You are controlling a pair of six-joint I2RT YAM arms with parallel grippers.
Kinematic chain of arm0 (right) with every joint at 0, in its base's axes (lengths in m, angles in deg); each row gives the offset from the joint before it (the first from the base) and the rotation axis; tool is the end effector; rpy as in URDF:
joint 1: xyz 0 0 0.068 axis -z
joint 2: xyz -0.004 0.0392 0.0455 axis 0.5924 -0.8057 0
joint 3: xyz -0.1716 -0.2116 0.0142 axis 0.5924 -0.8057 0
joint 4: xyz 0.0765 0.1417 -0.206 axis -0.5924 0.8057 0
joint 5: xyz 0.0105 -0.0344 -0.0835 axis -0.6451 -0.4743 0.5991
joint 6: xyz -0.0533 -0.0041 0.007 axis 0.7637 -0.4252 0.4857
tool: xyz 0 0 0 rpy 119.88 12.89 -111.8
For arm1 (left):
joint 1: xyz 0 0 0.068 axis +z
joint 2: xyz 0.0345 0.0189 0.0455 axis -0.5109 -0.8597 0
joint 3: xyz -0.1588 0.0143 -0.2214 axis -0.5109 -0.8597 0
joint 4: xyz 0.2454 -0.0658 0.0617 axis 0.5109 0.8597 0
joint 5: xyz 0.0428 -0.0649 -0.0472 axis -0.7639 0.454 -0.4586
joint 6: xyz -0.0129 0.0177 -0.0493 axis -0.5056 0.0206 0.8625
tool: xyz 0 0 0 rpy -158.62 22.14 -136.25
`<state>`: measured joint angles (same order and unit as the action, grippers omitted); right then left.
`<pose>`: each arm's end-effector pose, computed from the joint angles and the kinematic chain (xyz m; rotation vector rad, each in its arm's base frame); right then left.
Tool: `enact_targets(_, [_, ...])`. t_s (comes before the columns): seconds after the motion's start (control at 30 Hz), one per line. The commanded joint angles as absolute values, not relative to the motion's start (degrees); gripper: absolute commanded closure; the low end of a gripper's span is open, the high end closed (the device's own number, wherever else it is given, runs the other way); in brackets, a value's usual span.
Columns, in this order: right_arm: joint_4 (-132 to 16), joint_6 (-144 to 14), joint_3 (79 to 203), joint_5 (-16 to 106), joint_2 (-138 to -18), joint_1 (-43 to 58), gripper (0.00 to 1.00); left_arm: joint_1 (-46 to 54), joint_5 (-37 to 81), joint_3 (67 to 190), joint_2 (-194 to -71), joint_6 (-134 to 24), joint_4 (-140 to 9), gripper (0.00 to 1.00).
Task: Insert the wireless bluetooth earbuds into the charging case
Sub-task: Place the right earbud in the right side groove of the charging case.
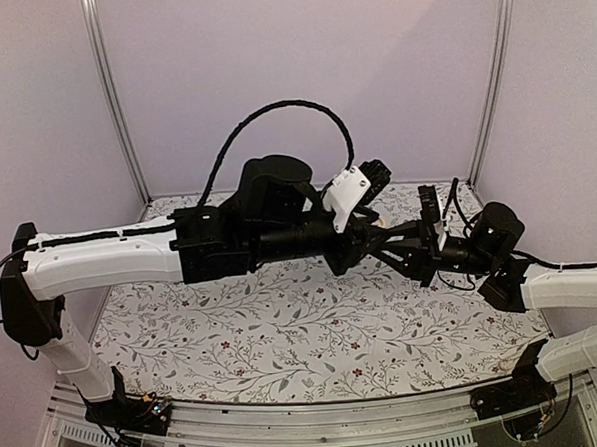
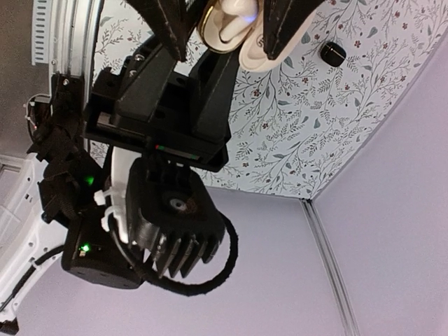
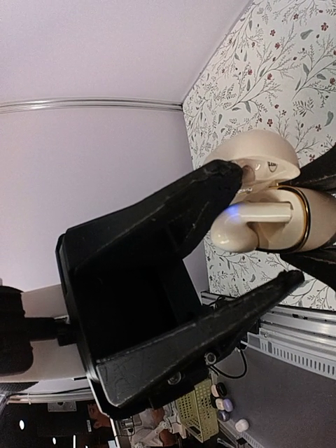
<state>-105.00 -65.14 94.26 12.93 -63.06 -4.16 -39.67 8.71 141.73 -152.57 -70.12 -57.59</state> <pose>0.1712 0.1760 0.2706 -0.9939 1.1941 1.1523 0.1382 -0.3783 0.3608 1.0932 1.5689 -0.7243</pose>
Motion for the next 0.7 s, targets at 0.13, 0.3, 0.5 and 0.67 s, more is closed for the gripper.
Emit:
enact_targets(0.13, [-107.8, -66.3, 93.7, 11.3, -64.2, -4.5, 1.00, -40.2, 9.3, 143.2, -150.5, -70.3, -59.6, 0.62])
enact_targets(0.3, [-107.6, -66.3, 93.6, 11.6, -63.9, -4.5, 1.00, -40.2, 9.4, 141.9, -148.6, -70.4, -60.2, 0.65])
enact_targets(0.5, [-107.5, -66.2, 93.4, 11.7, -63.4, -4.5, 1.00, -39.5, 13.4, 140.1, -144.9, -74.7, -54.4, 0.65])
enact_targets(0.67, [-106.8, -65.8, 93.5, 11.5, -63.2, -4.5, 1.00, -37.3, 19.1, 137.2, -141.6, -77.3, -51.6, 0.61])
